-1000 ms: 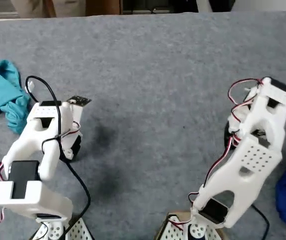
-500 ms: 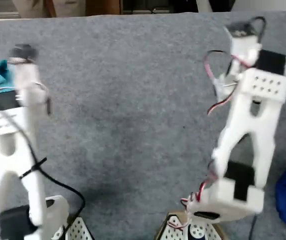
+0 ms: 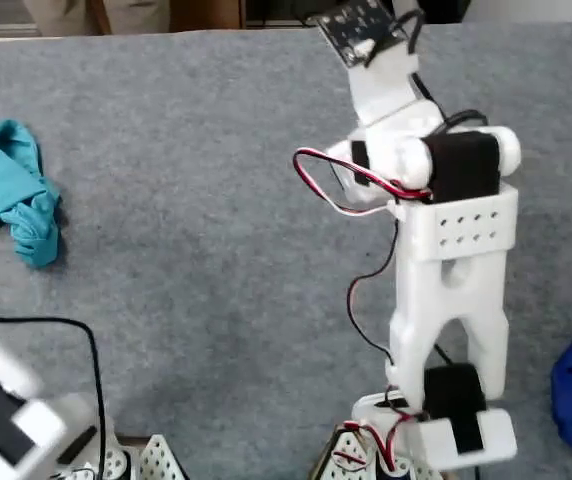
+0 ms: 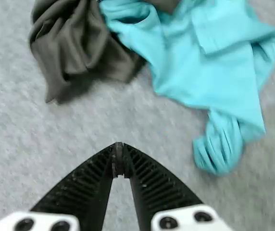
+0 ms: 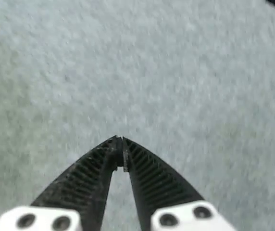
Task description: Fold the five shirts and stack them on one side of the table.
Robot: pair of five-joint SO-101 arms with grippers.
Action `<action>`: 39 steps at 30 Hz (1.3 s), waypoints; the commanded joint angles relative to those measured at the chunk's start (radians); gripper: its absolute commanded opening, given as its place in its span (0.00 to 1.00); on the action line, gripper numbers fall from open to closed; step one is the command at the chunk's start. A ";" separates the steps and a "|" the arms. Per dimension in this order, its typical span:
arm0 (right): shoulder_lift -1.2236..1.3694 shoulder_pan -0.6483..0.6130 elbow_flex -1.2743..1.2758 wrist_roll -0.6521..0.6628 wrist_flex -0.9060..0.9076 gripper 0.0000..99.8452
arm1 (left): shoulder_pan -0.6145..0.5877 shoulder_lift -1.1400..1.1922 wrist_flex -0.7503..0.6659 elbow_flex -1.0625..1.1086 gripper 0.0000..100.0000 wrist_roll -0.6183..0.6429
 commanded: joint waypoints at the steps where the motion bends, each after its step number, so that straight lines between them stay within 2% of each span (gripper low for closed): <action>1: 0.067 -0.021 -0.143 -0.012 0.017 0.01 | -0.034 0.156 0.057 -0.229 0.07 0.023; 4: 0.113 -0.042 -0.182 -0.012 0.017 0.01 | -0.055 0.321 0.109 -0.362 0.15 0.023; 8: 0.162 -0.102 -0.183 -0.011 0.014 0.01 | -0.110 0.516 0.077 -0.557 0.15 0.038; 14: 0.298 -0.200 -0.186 -0.011 0.011 0.01 | -0.170 0.792 -0.155 -0.796 0.16 0.127; 18: 0.372 -0.217 -0.188 -0.015 0.011 0.01 | -0.175 0.984 -0.313 -0.876 0.16 0.127; 21: 0.410 -0.214 -0.188 -0.015 0.011 0.01 | -0.175 1.110 -0.362 -0.918 0.16 0.120; 27: 0.432 -0.211 -0.188 -0.015 0.011 0.01 | -0.178 1.287 -0.359 -1.002 0.14 0.120; 30: 0.432 -0.211 -0.188 -0.015 0.011 0.01 | -0.178 1.330 -0.359 -1.034 0.03 0.120; 31: 0.432 -0.211 -0.188 -0.015 0.011 0.01 | -0.181 1.336 -0.358 -1.049 0.01 0.124; 32: 0.432 -0.211 -0.188 -0.017 0.011 0.01 | -0.187 1.336 -0.350 -1.065 0.03 0.127; 35: 0.432 -0.211 -0.186 -0.017 0.011 0.01 | -0.186 1.336 -0.270 -1.178 0.02 0.127; 39: 0.432 -0.211 -0.179 -0.017 0.011 0.01 | -0.157 1.334 -0.092 -1.461 0.02 0.127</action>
